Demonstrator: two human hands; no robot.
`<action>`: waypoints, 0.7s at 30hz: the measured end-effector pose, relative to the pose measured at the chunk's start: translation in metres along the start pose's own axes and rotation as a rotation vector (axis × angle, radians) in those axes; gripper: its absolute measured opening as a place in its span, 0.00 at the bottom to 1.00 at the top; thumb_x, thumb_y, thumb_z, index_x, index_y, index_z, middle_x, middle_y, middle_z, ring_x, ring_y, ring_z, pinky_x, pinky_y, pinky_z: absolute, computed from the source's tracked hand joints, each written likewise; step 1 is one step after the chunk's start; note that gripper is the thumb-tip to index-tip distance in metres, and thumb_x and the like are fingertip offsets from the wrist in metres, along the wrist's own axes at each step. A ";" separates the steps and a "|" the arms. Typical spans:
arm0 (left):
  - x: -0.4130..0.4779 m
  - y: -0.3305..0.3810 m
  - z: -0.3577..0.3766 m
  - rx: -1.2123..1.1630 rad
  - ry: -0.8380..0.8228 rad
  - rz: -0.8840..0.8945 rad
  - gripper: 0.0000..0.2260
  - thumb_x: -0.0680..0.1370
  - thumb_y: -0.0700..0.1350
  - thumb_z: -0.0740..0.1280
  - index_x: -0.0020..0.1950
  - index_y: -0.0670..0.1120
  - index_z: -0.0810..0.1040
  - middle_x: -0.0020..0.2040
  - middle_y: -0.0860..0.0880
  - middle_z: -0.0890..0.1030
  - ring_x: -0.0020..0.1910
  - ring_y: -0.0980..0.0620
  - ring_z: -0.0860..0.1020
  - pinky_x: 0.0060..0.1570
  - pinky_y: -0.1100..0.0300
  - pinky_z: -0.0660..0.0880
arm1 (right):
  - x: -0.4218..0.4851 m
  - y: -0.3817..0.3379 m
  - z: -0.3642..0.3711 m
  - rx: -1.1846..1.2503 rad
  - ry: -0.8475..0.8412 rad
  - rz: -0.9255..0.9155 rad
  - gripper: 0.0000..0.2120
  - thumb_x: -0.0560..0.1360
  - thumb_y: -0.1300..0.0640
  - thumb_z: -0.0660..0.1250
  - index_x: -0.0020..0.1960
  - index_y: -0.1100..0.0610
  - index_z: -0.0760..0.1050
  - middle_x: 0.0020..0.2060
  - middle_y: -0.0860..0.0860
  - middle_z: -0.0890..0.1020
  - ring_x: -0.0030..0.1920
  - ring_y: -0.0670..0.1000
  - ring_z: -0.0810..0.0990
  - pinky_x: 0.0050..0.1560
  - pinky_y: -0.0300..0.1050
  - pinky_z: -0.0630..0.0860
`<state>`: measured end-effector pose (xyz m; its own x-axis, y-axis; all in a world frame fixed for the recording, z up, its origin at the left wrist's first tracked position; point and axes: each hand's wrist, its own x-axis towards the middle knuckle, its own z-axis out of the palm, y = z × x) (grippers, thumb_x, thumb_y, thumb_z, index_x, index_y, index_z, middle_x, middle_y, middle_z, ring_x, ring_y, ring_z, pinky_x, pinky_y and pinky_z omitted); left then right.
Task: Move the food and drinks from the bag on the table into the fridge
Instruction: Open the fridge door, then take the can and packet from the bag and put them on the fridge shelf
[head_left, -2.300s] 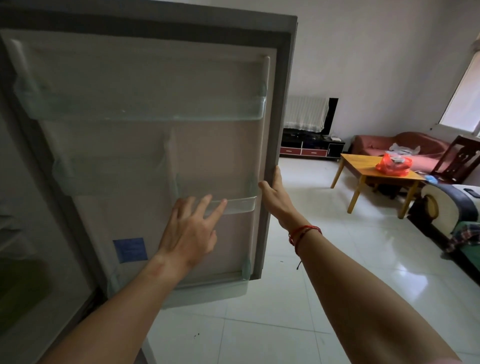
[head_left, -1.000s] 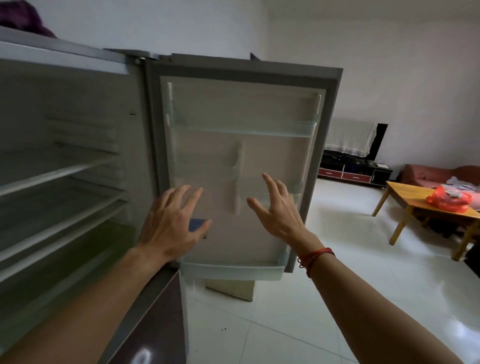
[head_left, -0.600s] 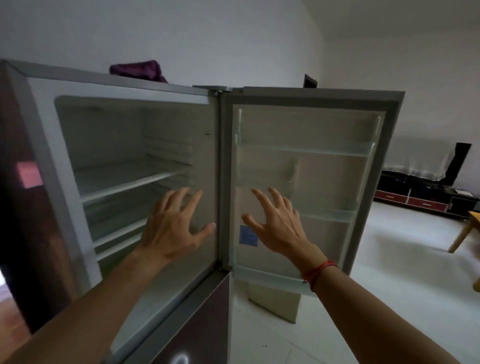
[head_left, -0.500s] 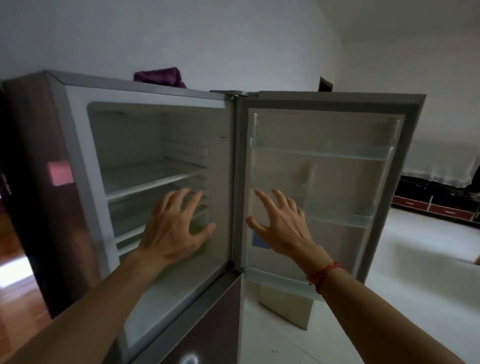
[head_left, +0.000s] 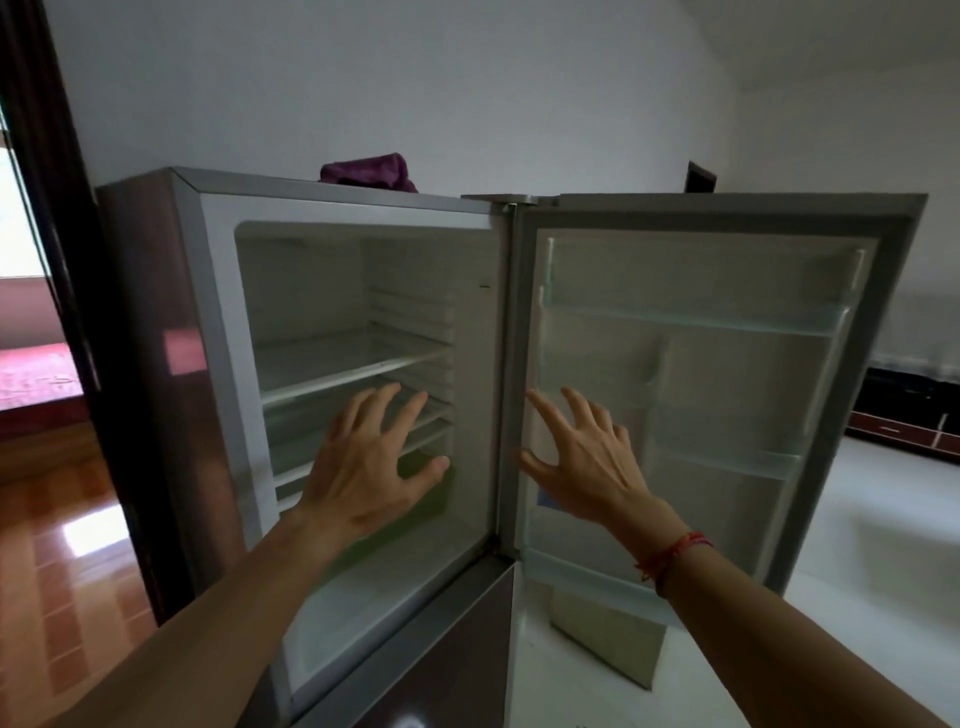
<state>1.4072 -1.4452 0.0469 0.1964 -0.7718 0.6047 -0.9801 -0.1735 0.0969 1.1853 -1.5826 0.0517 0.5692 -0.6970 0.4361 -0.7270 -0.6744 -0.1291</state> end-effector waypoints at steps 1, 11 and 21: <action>0.004 0.004 0.003 -0.005 0.004 0.000 0.38 0.73 0.70 0.53 0.77 0.50 0.64 0.75 0.44 0.65 0.74 0.42 0.62 0.71 0.45 0.64 | 0.001 0.006 0.000 -0.006 0.001 0.003 0.37 0.77 0.30 0.56 0.81 0.38 0.47 0.80 0.57 0.55 0.77 0.62 0.58 0.72 0.61 0.63; 0.042 0.050 0.043 -0.057 -0.011 0.081 0.38 0.72 0.69 0.55 0.76 0.49 0.66 0.73 0.43 0.68 0.72 0.42 0.64 0.67 0.45 0.67 | -0.008 0.068 -0.015 -0.075 -0.006 0.088 0.37 0.78 0.31 0.57 0.81 0.39 0.47 0.81 0.56 0.54 0.77 0.62 0.57 0.73 0.60 0.61; 0.079 0.097 0.084 -0.232 -0.042 0.338 0.37 0.72 0.69 0.56 0.74 0.47 0.69 0.70 0.41 0.71 0.68 0.39 0.69 0.65 0.44 0.69 | -0.050 0.106 -0.030 -0.232 0.014 0.328 0.38 0.77 0.29 0.55 0.81 0.39 0.47 0.80 0.57 0.55 0.77 0.62 0.59 0.72 0.62 0.63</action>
<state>1.3298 -1.5742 0.0376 -0.1413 -0.7867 0.6009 -0.9694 0.2331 0.0771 1.0681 -1.6118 0.0433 0.2885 -0.8617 0.4174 -0.9375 -0.3428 -0.0596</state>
